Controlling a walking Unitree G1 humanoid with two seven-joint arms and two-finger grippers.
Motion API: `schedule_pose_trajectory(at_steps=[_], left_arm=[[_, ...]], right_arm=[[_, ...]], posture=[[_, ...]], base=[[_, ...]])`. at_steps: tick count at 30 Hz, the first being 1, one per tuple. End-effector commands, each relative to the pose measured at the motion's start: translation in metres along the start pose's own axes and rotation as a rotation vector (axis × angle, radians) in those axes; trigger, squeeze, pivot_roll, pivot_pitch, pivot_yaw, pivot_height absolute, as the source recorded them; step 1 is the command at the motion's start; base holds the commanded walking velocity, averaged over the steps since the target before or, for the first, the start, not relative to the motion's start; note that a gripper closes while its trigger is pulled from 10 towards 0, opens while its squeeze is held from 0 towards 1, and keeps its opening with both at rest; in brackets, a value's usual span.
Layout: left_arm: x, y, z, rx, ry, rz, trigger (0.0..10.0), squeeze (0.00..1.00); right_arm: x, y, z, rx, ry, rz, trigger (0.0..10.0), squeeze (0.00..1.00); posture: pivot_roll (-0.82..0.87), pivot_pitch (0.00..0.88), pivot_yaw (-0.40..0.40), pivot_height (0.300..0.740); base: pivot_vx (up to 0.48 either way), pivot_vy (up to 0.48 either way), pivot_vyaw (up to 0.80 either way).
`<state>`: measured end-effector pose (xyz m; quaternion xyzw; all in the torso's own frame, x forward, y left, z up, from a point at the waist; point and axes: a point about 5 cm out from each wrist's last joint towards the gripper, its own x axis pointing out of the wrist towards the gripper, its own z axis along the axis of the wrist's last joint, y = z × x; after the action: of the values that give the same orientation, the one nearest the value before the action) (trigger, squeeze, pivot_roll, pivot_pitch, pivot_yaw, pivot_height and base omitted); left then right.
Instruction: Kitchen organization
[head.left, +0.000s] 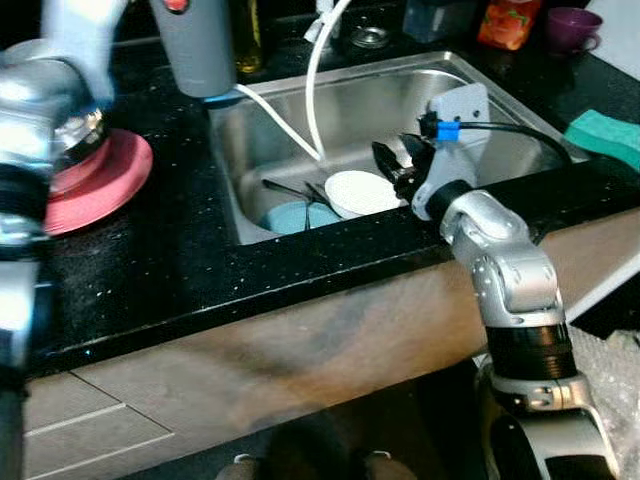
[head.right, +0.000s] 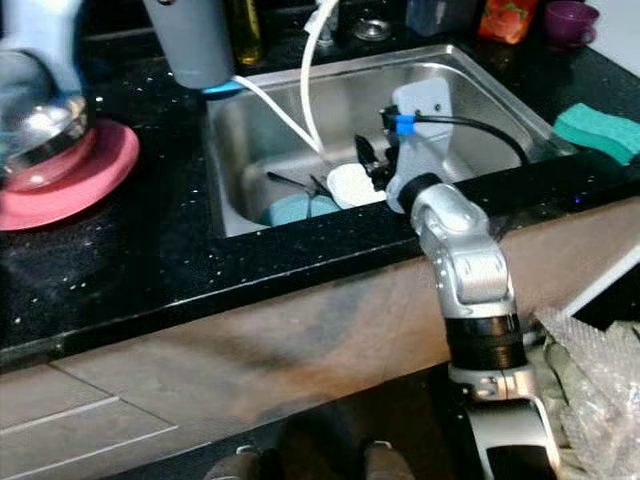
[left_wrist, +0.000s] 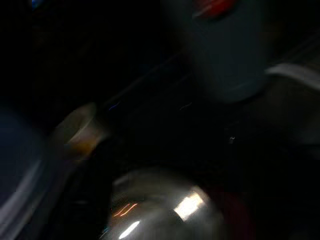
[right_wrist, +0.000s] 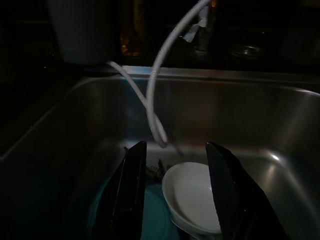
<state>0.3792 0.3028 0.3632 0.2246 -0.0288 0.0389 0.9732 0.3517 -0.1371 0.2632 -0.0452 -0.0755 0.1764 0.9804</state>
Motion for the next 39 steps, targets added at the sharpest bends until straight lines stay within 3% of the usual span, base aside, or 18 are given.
schedule_pose_trajectory(at_steps=[1, 7, 8, 9, 11, 12, 14, 15, 29, 34, 39], left_arm=[[-0.007, 0.016, -0.019, -0.028, 0.091, 0.054, 10.0, 1.0], [-0.023, 0.045, -0.039, -0.061, 0.209, 0.151, 10.0, 1.0], [-0.027, 0.051, -0.044, -0.085, 0.235, 0.172, 10.0, 0.91], [-0.027, 0.051, -0.044, -0.085, 0.235, 0.172, 10.0, 0.91], [-0.037, 0.063, -0.055, -0.154, 0.299, 0.209, 10.0, 0.29], [-0.041, 0.068, -0.061, -0.19, 0.323, 0.223, 10.0, 0.05], [-0.044, 0.07, -0.064, -0.211, 0.337, 0.23, 10.0, 0.05], [-0.047, 0.072, -0.069, -0.251, 0.352, 0.232, 10.0, 0.0], [-0.057, 0.078, -0.085, -0.355, 0.412, 0.275, 10.0, 0.0], [-0.06, 0.073, -0.096, -0.486, 0.435, 0.255, 10.0, 0.0], [-0.061, 0.067, -0.105, -0.543, 0.461, 0.233, 10.0, 0.0]], right_arm=[[0.004, 0.007, -0.001, 0.006, 0.004, 0.032, 10.0, 0.0], [0.004, 0.008, -0.001, 0.006, 0.003, 0.037, 10.0, 0.0], [0.004, 0.008, -0.001, 0.006, 0.004, 0.036, 10.0, 0.0], [0.004, 0.008, -0.001, 0.006, 0.004, 0.036, 10.0, 0.0], [0.002, 0.007, -0.002, 0.003, 0.006, 0.035, 10.0, 0.0], [0.002, 0.007, -0.002, 0.002, 0.008, 0.036, 10.0, 0.0], [0.002, 0.006, -0.002, 0.001, 0.009, 0.037, 10.0, 0.0], [0.002, 0.007, -0.003, -0.001, 0.01, 0.039, 10.0, 0.0], [0.002, 0.007, -0.002, -0.007, 0.008, 0.048, 10.0, 0.0], [0.002, 0.008, -0.002, -0.01, 0.007, 0.053, 10.0, 0.0], [0.002, 0.008, -0.002, -0.012, 0.007, 0.054, 10.0, 0.0]], posture=[[0.06, 0.138, 0.01, 0.74], [0.05, 0.141, 0.014, 0.74], [0.05, 0.141, 0.014, 0.74], [0.05, 0.141, 0.014, 0.74], [0.05, 0.142, 0.013, 0.74], [0.05, 0.14, 0.012, 0.74], [0.05, 0.14, 0.012, 0.74], [0.05, 0.14, 0.012, 0.74], [0.05, 0.131, 0.005, 0.74], [0.05, 0.127, 0.005, 0.74], [0.05, 0.126, 0.005, 0.74]], base=[[0.0, 0.0, 0.0], [0.0, 0.0, 0.0], [0.0, 0.0, 0.0], [0.0, 0.0, 0.0], [0.0, 0.0, 0.0], [0.0, 0.0, 0.0], [0.0, 0.0, 0.0], [0.0, 0.0, 0.0], [0.0, 0.0, 0.0], [0.0, 0.0, 0.0], [0.0, 0.0, 0.0]])
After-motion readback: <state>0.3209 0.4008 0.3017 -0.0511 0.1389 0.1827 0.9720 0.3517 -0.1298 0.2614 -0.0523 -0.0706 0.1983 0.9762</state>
